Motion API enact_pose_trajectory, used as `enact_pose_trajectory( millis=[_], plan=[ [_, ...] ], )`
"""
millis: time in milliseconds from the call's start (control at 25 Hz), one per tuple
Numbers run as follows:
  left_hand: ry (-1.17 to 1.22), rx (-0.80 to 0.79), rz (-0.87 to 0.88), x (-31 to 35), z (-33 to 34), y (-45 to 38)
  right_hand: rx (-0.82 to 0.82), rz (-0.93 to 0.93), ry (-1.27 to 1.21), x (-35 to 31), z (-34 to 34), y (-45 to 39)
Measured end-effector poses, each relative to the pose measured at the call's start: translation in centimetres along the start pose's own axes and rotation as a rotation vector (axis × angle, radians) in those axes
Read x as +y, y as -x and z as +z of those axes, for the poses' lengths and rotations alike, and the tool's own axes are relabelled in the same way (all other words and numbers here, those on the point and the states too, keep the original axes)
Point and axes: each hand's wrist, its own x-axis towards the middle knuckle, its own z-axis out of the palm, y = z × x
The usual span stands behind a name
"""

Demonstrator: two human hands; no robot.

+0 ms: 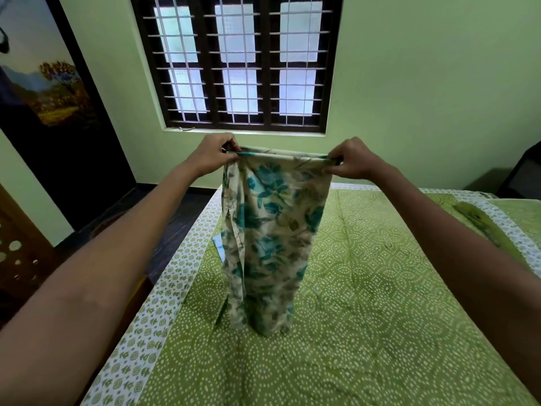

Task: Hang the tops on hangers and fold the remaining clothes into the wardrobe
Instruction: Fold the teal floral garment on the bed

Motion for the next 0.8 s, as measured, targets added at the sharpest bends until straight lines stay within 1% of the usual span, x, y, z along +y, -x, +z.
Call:
enact_pose_trajectory(
  millis=[40,120,200,280,360,400,520,560,600,640,720,800],
  plan=[
    [-0.009,-0.023,0.007,0.3,0.2,-0.2,0.025,0.056,-0.066,0.1,-0.1,0.2],
    [-0.034,-0.076,0.024,0.6,0.7,-0.4,0.017,0.196,-0.247,0.2,0.3,0.8],
    [-0.023,-0.084,0.037,0.4,1.3,-0.6,0.051,0.308,-0.466,0.6,0.7,1.7],
    [0.032,-0.053,0.027,0.4,1.9,-0.7,0.129,0.37,-0.71,1.4,0.8,2.9],
    [0.039,-0.101,0.028,0.9,2.7,-0.7,0.123,0.424,-0.823,1.8,0.7,3.6],
    [0.054,-0.127,0.024,0.9,3.3,-0.9,0.121,0.445,-0.829,1.9,0.7,4.0],
    [0.162,-0.064,0.012,1.4,5.0,-2.3,0.206,0.495,-0.765,2.5,0.0,5.4],
    [0.15,-0.094,0.029,1.7,5.8,-3.0,0.179,0.515,-0.681,2.7,-0.5,6.1],
    [0.128,-0.157,0.056,2.3,6.9,-3.5,0.159,0.548,-0.603,3.0,-0.7,7.2],
    [0.128,-0.192,0.073,3.1,8.0,-4.0,0.176,0.582,-0.563,3.6,-0.9,8.3],
    [0.206,-0.198,0.048,5.2,10.3,-4.9,0.246,0.661,-0.55,5.0,-1.8,10.2],
    [0.348,-0.249,-0.033,7.6,12.3,-5.6,0.272,0.76,-0.565,6.3,-2.6,12.2]
  ],
)
